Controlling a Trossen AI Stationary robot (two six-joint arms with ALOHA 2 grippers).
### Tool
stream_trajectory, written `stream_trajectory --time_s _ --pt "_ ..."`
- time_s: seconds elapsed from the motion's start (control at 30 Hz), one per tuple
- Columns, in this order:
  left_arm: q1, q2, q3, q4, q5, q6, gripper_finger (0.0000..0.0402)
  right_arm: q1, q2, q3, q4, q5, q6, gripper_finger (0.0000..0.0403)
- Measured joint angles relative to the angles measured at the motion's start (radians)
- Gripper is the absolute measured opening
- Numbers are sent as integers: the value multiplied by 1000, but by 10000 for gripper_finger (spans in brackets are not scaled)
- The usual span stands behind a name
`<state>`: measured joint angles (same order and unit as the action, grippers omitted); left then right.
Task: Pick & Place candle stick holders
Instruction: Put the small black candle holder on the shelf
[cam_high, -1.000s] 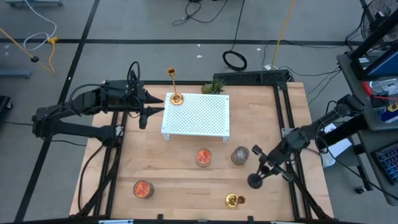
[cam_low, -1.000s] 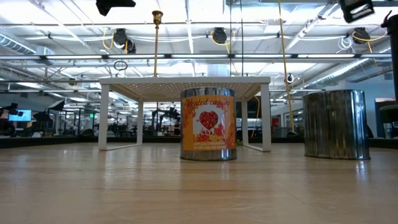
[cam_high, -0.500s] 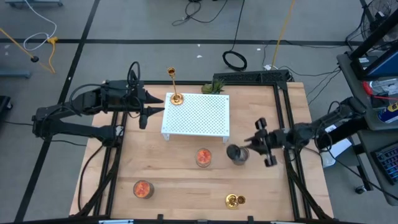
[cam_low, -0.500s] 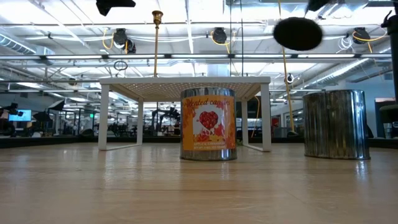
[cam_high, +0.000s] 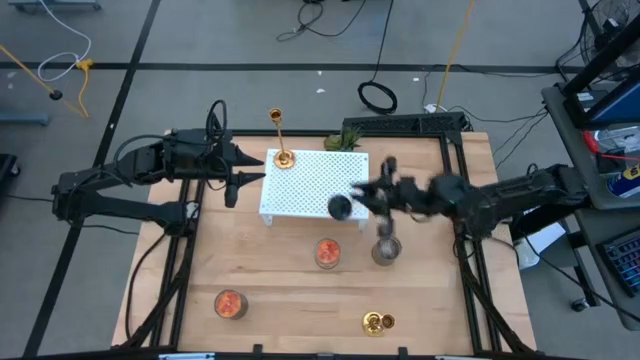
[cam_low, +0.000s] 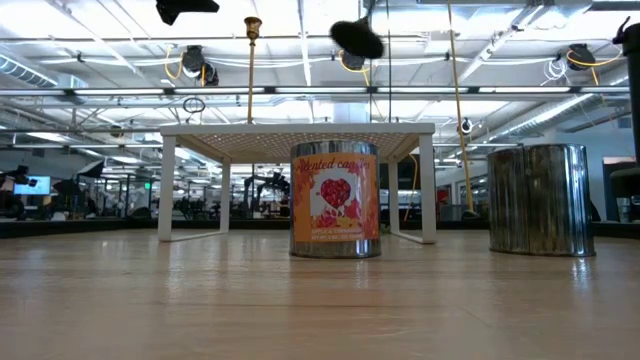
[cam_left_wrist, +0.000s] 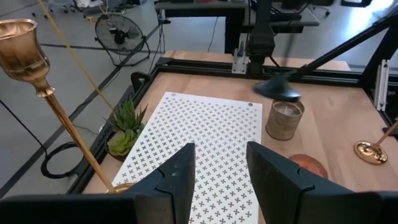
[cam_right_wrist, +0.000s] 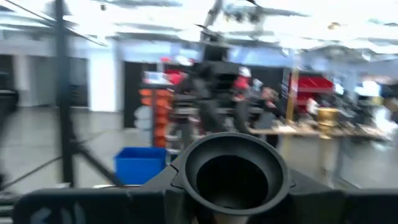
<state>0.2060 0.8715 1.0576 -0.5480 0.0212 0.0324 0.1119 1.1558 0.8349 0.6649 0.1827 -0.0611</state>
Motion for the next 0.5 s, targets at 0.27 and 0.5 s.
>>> stream_trajectory --time_s 0.27,0.5 --pt "0 0 0 -1 0 15 152 -215 207 223 -129 -2 135 82" --pt "0 0 0 -2 -1 15 152 -347 345 349 -139 -78 219 82"
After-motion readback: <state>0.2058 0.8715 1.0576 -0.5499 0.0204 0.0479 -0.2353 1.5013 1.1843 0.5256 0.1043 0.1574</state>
